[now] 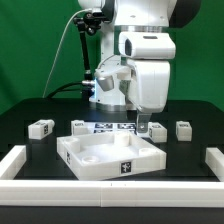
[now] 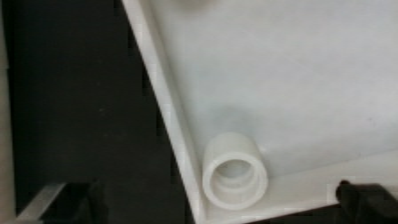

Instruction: Assemble one leg

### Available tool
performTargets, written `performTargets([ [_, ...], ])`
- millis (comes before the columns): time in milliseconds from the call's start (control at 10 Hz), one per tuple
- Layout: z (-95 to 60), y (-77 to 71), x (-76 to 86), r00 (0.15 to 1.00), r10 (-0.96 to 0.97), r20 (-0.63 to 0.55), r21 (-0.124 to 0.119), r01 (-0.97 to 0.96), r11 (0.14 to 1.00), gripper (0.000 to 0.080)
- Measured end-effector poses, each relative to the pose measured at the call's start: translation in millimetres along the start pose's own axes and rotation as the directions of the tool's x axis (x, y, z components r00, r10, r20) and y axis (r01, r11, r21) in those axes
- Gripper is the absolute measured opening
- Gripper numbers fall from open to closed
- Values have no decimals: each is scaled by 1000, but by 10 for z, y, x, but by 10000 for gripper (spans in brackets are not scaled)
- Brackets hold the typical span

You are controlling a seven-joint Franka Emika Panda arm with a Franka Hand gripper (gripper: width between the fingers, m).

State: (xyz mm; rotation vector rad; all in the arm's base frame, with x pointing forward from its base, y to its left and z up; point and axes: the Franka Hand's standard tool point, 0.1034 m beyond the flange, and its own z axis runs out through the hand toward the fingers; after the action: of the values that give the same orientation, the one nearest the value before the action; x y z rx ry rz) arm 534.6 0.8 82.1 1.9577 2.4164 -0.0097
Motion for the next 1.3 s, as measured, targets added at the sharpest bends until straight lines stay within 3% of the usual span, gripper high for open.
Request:
performTargets([
  [400, 229, -521, -364, 977, -210, -37, 59, 212, 976, 650],
  [500, 257, -577, -369, 989, -142, -38, 81, 145, 986, 650],
  [800, 259, -577, -378, 989, -142, -38, 82, 144, 986, 650],
  [900, 237, -623, -400, 988, -146, -43, 100, 150, 984, 650],
  [1000, 252, -727, -421, 987, -154, -50, 107, 158, 982, 650],
  [1200, 434, -1067, -374, 987, -141, -77, 135, 151, 979, 650],
  [1300, 513, -1133, -349, 987, -133, -86, 152, 145, 978, 650],
])
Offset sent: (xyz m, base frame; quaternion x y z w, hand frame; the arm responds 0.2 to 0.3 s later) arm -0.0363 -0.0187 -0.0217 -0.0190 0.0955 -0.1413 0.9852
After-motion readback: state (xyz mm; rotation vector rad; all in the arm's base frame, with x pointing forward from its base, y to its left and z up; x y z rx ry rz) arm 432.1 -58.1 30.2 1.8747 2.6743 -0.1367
